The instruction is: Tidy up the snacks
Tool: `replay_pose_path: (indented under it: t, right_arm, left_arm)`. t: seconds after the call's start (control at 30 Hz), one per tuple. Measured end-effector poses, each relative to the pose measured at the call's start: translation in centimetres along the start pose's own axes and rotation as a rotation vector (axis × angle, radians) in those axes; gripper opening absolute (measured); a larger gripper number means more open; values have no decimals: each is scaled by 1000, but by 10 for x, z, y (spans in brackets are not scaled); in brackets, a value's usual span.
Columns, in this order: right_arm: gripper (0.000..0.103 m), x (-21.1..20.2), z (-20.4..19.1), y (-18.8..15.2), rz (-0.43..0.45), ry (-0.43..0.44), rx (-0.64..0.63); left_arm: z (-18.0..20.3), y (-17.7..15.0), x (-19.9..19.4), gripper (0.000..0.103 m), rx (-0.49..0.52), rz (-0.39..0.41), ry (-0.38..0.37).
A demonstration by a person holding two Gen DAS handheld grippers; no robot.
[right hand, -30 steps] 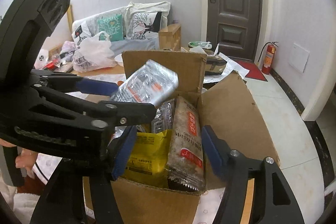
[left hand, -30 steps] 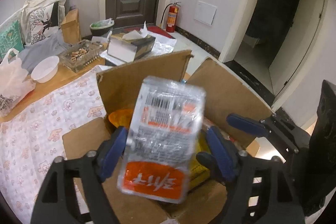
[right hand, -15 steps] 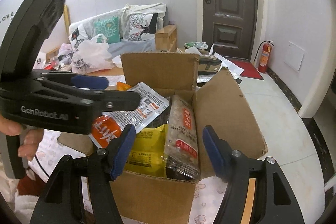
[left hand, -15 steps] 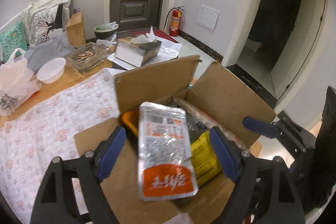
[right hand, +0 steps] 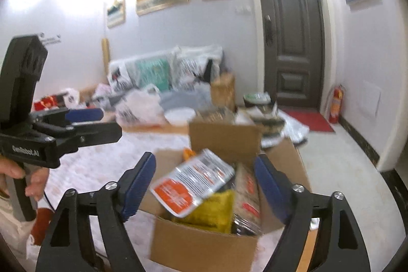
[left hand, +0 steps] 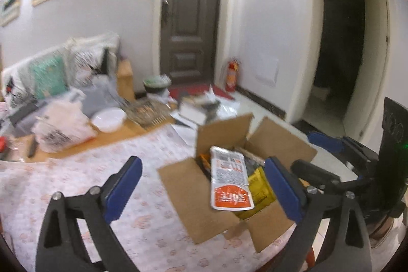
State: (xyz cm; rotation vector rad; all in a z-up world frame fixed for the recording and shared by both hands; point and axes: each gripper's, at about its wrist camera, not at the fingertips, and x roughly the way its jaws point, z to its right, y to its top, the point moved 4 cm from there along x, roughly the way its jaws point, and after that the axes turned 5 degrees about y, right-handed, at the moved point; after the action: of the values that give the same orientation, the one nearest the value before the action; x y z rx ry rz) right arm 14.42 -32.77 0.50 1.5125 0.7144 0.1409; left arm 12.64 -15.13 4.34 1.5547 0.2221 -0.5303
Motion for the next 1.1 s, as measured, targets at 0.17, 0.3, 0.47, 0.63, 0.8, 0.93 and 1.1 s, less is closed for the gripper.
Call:
replay_pose_path:
  t: [0.17, 0.3, 0.47, 0.63, 0.8, 0.93, 1.1]
  right_arm:
    - [86, -24, -28, 11, 101, 6, -20]
    - [101, -35, -41, 7, 143, -4, -21]
    - [103, -37, -49, -3, 134, -18, -10]
    - [103, -32, -55, -10, 104, -32, -21]
    - [103, -32, -62, -11, 101, -24, -28]
    - [103, -31, -65, -11, 103, -19, -29]
    - [103, -30, -66, -12, 104, -22, -32]
  left_arm:
    - [-9, -4, -39, 102, -11, 126, 16]
    - [-21, -15, -54, 102, -28, 159, 68]
    - [-35, -29, -59, 102, -60, 148, 109]
    - [-46, -37, -63, 102, -83, 140, 130]
    - [-47, -40, -66, 102, -85, 139, 143]
    - [-48, -42, -68, 102, -85, 138, 144]
    - [-47, -43, -69, 102, -84, 138, 141]
